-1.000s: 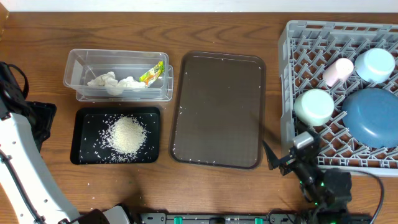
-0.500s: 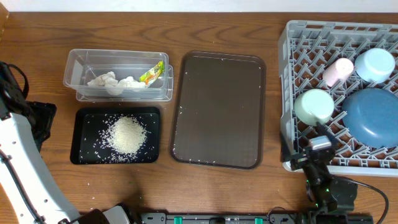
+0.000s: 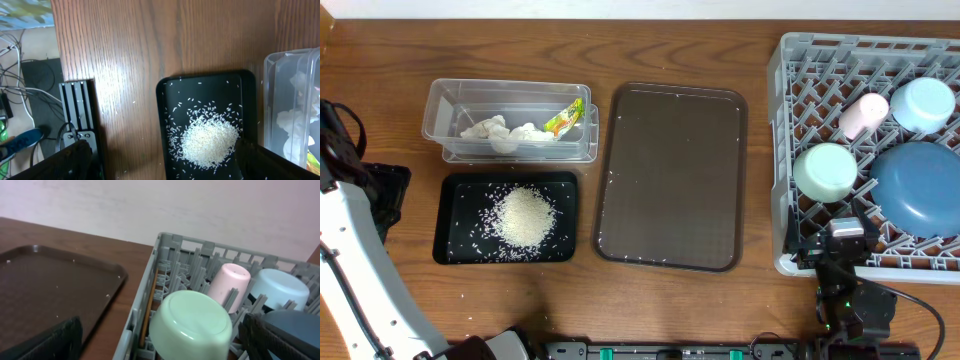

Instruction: Sort waste into correct bins and load items into the dishwasher rack

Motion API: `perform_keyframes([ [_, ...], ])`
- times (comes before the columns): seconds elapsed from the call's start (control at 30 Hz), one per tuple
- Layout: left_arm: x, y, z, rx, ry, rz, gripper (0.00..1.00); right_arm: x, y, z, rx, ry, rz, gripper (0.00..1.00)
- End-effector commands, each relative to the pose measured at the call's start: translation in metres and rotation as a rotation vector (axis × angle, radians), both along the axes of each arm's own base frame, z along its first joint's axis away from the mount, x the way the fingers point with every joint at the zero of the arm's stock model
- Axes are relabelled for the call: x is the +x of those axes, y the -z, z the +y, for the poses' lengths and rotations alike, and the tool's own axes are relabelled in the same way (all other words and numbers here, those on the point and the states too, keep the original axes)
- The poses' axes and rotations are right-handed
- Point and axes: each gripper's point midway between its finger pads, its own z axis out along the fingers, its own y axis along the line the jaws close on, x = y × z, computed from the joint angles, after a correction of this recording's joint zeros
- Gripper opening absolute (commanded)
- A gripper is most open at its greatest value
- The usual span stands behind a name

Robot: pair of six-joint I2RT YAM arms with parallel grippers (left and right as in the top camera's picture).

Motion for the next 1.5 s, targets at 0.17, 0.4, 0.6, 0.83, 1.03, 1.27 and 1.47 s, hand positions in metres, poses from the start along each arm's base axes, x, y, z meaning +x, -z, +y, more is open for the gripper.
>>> perform_keyframes([
  [0.17, -0.001, -0.001, 0.002, 0.006, -0.020, 0.001, 0.94, 0.000, 0.000, -0.002, 0.081, 0.016, 0.000, 0.99],
  [0.4, -0.001, -0.001, 0.002, 0.006, -0.021, 0.001, 0.94, 0.000, 0.000, -0.002, 0.081, 0.016, -0.001, 0.99],
  [0.6, -0.001, -0.001, 0.002, 0.006, -0.021, 0.001, 0.94, 0.000, 0.000, -0.002, 0.081, 0.016, 0.000, 0.99],
  [0.83, -0.001, -0.001, 0.002, 0.006, -0.021, 0.001, 0.94, 0.000, 0.000, -0.002, 0.081, 0.016, -0.001, 0.99],
  [1.03, -0.001, -0.001, 0.002, 0.006, -0.021, 0.001, 0.94, 0.000, 0.000, -0.002, 0.081, 0.016, -0.001, 0.99],
  [1.27, -0.002, 0.001, 0.001, 0.000, 0.030, 0.023, 0.94, 0.000, 0.000, -0.002, 0.081, 0.016, 0.000, 0.99],
  [1.47, -0.023, 0.002, -0.039, -0.139, 0.073, 0.042, 0.94, 0.000, 0.000, -0.002, 0.081, 0.016, 0.000, 0.99],
])
